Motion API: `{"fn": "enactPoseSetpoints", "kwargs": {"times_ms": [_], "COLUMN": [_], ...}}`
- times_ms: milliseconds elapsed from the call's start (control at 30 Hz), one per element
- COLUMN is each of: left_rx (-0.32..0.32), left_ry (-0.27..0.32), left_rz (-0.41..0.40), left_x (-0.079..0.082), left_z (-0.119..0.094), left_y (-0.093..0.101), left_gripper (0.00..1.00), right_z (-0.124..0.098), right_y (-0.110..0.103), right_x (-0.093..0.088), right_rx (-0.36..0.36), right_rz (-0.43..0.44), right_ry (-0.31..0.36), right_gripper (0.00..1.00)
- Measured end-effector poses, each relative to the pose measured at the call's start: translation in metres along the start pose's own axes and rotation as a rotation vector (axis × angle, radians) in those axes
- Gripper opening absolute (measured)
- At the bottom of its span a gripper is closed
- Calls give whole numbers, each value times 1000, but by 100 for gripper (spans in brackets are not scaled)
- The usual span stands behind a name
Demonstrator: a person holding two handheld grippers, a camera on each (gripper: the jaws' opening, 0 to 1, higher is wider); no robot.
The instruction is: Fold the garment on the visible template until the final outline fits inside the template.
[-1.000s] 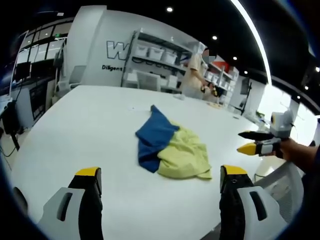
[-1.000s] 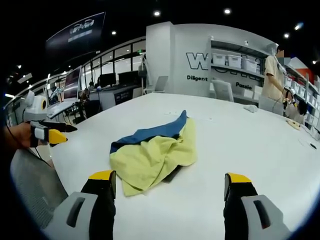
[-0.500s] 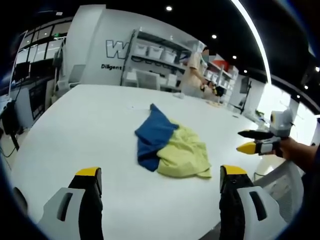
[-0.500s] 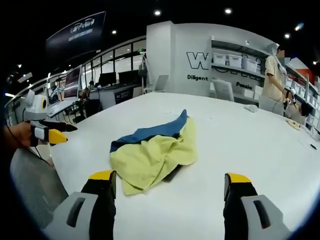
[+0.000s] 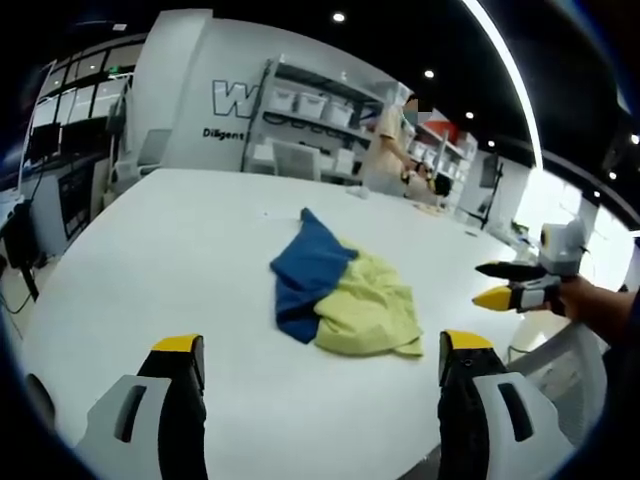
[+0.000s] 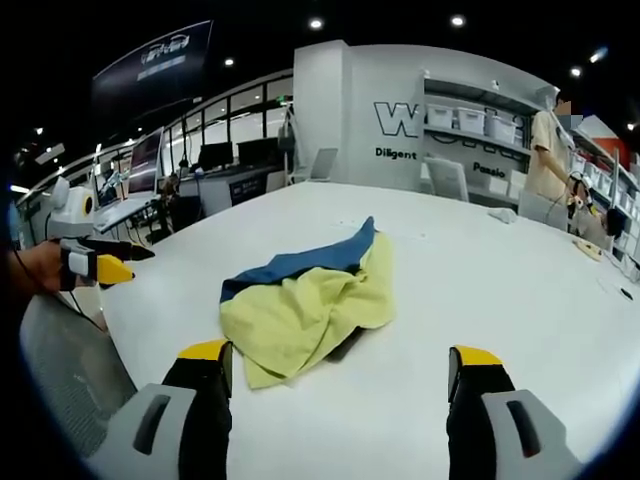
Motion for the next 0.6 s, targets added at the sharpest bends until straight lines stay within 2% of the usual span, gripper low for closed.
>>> {"fn": "enactPoseSetpoints", "kwargs": {"times_ms": [467,600], "left_rx": [-3,-3], "left_ry": [-3,0], "left_rz": [0,-1], "left_x": [0,0], "left_z": [0,0], "left_y": [0,0], "left_gripper": [92,92], "right_z": [3,9], "right_y": [-3,-6], "right_x": [3,8], "right_rx": [7,22], "right_rz": [-14,-29], "right_ry": [0,0], "right_gripper": [91,91]}}
Point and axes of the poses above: the point that each gripper's makers call its tool centre point, and the gripper's own axes: z roughly forward along the fingers, y roughly to its right, x roughly out of its top, the point moved 10 cm from there along -z, roughly backward along the fingers, and after that the axes turned 2 degrees about -y, right-handed, at the moved point
